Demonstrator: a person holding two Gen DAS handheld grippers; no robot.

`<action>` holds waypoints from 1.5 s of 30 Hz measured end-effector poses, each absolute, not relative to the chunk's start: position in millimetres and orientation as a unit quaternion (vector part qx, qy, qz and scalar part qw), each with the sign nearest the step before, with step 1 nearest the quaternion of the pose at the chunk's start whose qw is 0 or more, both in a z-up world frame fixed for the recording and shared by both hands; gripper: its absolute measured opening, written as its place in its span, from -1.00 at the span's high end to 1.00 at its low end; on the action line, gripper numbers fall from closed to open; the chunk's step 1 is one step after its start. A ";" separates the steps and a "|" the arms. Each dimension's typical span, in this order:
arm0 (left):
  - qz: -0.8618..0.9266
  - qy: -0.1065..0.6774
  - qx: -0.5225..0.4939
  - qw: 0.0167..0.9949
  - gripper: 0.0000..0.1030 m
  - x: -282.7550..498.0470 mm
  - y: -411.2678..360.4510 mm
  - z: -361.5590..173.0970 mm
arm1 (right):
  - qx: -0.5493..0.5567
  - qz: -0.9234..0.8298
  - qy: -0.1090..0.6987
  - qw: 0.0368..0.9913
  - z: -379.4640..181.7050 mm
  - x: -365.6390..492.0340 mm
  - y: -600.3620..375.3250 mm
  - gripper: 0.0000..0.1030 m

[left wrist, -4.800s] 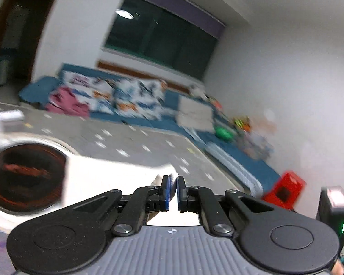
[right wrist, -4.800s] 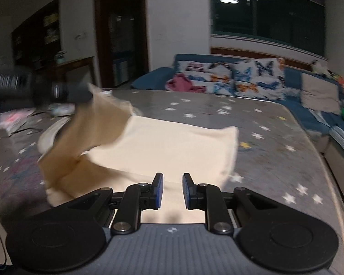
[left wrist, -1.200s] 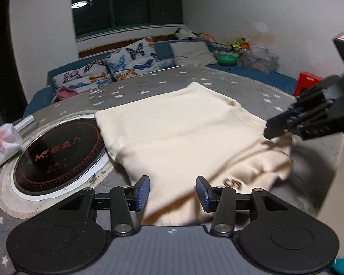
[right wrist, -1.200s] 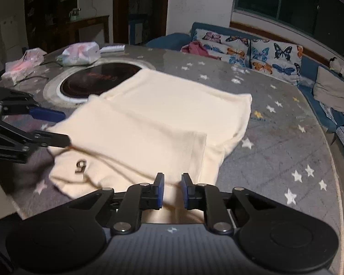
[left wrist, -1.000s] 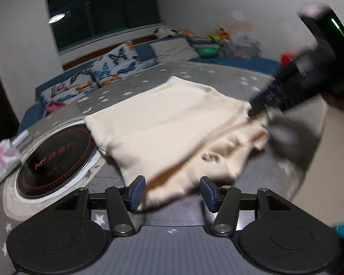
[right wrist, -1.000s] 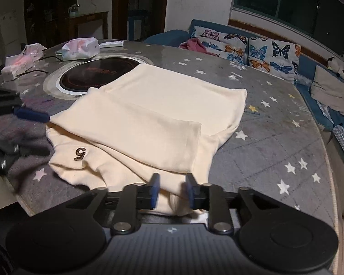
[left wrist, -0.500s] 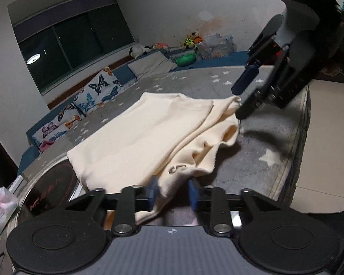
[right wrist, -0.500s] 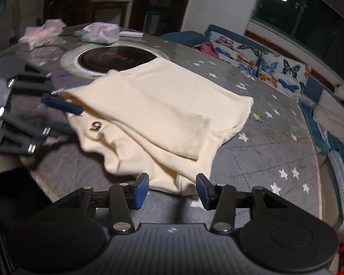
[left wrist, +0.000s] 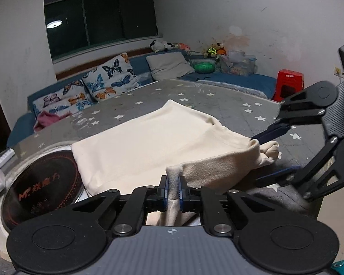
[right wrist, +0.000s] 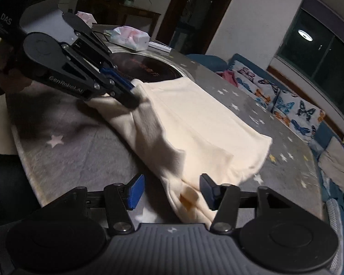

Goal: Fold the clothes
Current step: 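Grasp the hem with the left gripper while the right gripper grasps the hem, lifting to fold, then lift the hem with both grippers and fold it over toward the collar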

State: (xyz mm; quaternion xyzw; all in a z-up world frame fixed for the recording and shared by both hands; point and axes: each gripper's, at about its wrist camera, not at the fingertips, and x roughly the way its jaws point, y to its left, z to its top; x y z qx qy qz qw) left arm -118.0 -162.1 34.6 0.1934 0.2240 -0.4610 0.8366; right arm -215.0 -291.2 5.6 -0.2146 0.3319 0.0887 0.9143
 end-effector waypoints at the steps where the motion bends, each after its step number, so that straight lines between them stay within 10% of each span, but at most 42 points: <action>1: -0.462 0.225 0.195 0.836 0.82 -118.0 -161.9 33.5 | -0.212 0.091 0.333 0.914 4.9 -211.4 -292.0 0.13; 6: -0.464 0.220 0.202 0.834 0.63 -127.0 -149.6 32.9 | -0.189 0.105 0.342 0.914 3.7 -195.1 -297.0 0.68; 10: -0.458 0.198 0.233 0.835 0.22 -141.7 -137.6 26.2 | -0.161 0.107 0.346 0.918 10.0 -191.7 -302.1 0.77; 17: -0.445 0.182 0.282 0.830 0.18 -148.5 -134.1 7.9 | -0.148 0.099 0.342 0.923 16.8 -190.1 -302.0 0.79; 22: -0.449 0.193 0.278 0.827 0.84 -141.9 -131.1 6.7 | -0.142 0.094 0.331 0.928 20.1 -194.8 -299.4 0.82; 45: -0.455 0.191 0.199 0.847 0.90 -165.5 -80.2 69.2 | -0.126 0.127 0.304 0.936 80.3 -251.4 -271.4 0.83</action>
